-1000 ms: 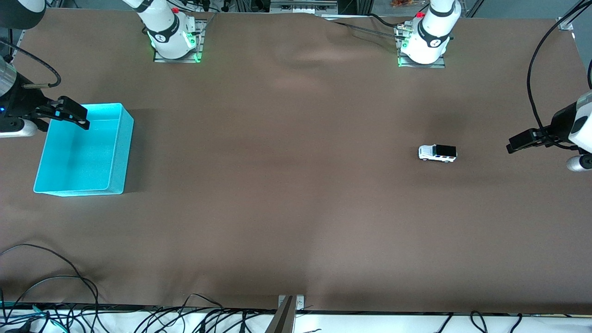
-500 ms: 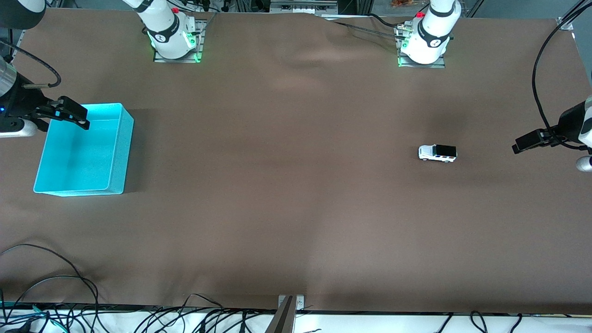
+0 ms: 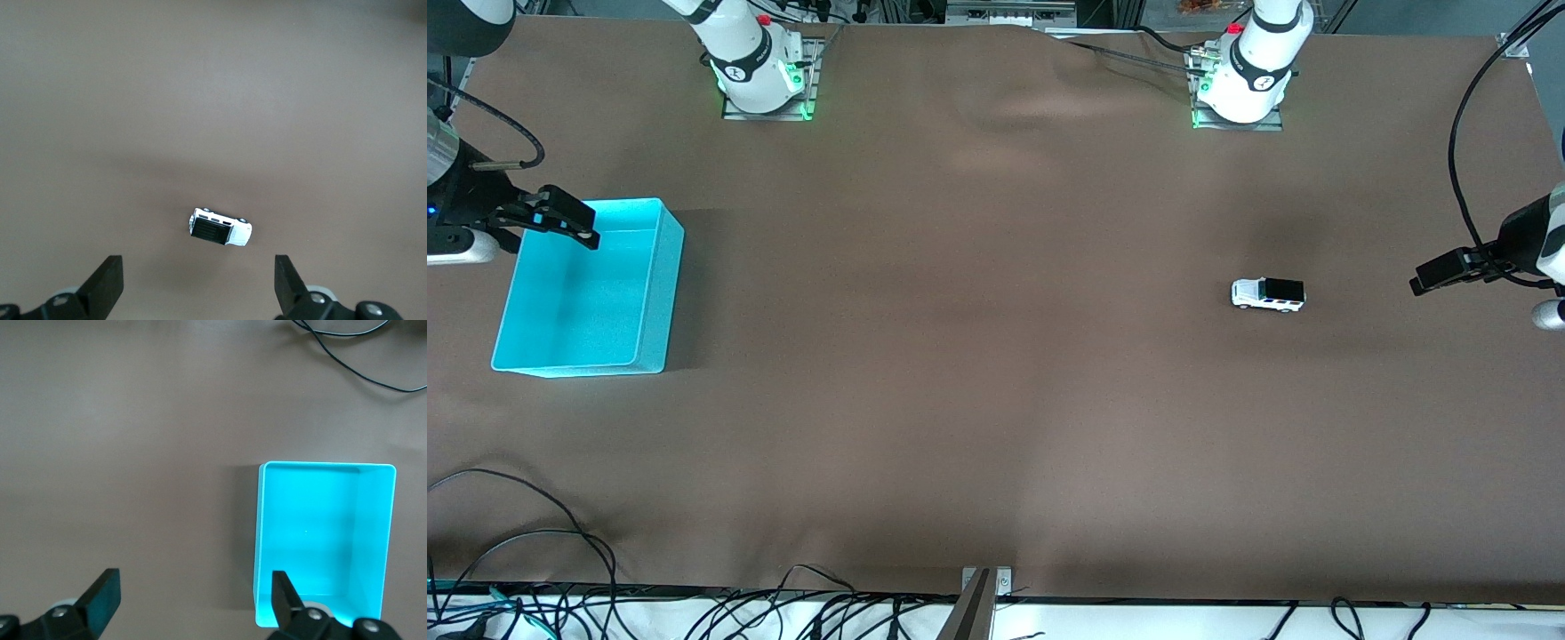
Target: Wind and store white jeep toy
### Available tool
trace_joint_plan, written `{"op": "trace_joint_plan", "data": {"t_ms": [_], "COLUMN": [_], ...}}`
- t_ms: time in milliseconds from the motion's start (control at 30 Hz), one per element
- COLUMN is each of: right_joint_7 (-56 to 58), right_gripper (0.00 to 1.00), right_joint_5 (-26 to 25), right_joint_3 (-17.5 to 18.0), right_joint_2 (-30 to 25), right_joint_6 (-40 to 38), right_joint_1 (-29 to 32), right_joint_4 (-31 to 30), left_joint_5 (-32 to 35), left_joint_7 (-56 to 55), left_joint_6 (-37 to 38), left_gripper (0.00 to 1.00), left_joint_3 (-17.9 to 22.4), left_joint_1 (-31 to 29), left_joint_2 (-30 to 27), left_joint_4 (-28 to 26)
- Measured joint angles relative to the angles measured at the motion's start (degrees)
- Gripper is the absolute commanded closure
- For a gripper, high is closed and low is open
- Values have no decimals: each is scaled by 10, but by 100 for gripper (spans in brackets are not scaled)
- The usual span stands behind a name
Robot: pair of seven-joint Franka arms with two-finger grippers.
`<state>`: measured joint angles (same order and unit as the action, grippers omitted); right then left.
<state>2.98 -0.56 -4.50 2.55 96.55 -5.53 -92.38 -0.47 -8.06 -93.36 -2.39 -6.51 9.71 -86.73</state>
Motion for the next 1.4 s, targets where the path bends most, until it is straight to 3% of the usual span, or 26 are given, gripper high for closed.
{"op": "trace_joint_plan", "data": {"t_ms": [1100, 1400], "right_joint_7": [-1, -1], "right_gripper": [0, 0], "right_joint_5": [0, 0], "right_joint_3": [-2, -2], "right_joint_2": [15, 15], "right_joint_6": [6, 6], "right_joint_1": [3, 3], "right_joint_4": [1, 1], "left_joint_5": [0, -1], "left_joint_7": [-6, -156], "left_joint_6": [2, 2], "left_gripper": [0, 0], "left_joint_3": [0, -1], "left_joint_1": [1, 4], "left_joint_2": [11, 24], "left_joint_4": [-4, -20]}}
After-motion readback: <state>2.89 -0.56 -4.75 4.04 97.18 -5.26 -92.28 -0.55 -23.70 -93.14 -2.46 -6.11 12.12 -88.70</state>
